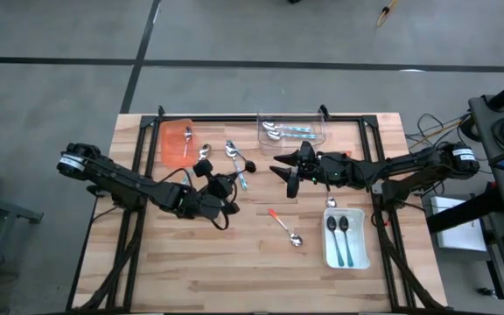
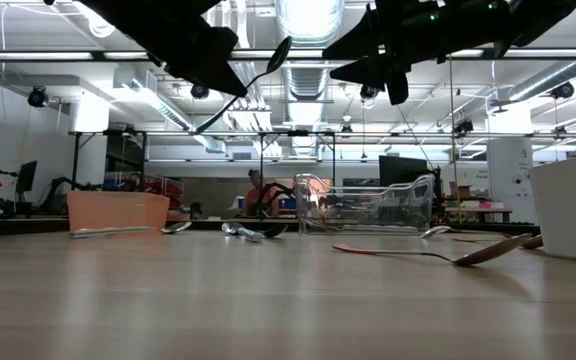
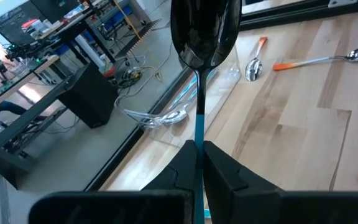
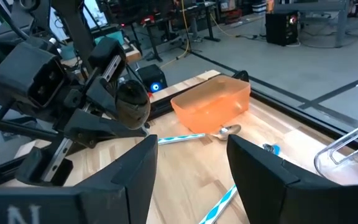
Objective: Sort silverware by color (type)
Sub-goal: Put the blue spoon into the white bin
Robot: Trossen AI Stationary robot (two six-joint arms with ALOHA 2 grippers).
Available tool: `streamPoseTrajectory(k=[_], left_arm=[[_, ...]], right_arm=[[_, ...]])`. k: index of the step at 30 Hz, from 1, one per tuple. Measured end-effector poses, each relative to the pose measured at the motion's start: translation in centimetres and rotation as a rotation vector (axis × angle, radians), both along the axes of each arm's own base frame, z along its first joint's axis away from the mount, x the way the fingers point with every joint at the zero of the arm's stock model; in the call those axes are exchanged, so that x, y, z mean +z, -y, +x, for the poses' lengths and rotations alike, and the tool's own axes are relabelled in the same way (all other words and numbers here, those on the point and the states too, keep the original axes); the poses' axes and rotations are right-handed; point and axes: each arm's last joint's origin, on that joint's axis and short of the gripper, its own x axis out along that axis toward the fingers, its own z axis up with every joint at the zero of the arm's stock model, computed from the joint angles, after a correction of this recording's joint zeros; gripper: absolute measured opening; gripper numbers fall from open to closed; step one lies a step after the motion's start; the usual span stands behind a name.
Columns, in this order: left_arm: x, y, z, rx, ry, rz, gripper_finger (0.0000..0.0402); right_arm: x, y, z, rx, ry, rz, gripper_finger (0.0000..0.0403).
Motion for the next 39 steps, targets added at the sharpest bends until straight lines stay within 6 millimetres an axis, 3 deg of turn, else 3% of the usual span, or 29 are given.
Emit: streamPoseTrajectory(k=[15, 21, 39], left_arm=[[0.0, 0.0, 0.0, 0.000, 0.004, -0.001, 0.0000], [0.0, 0.0, 0.0, 0.000, 0.004, -0.001, 0.0000], [0.1, -0.3, 0.1, 0.023, 0.013, 0.005, 0.0000]], right_arm=[[-0.2, 0.0, 0.3, 0.001, 0.007, -0.014, 0.0185], [-1.8, 0.0, 1.7, 0.005, -0.002, -0.049, 0.0185], [-0.7, 0.1, 6.2, 0.009, 0.013, -0.103, 0.0185]])
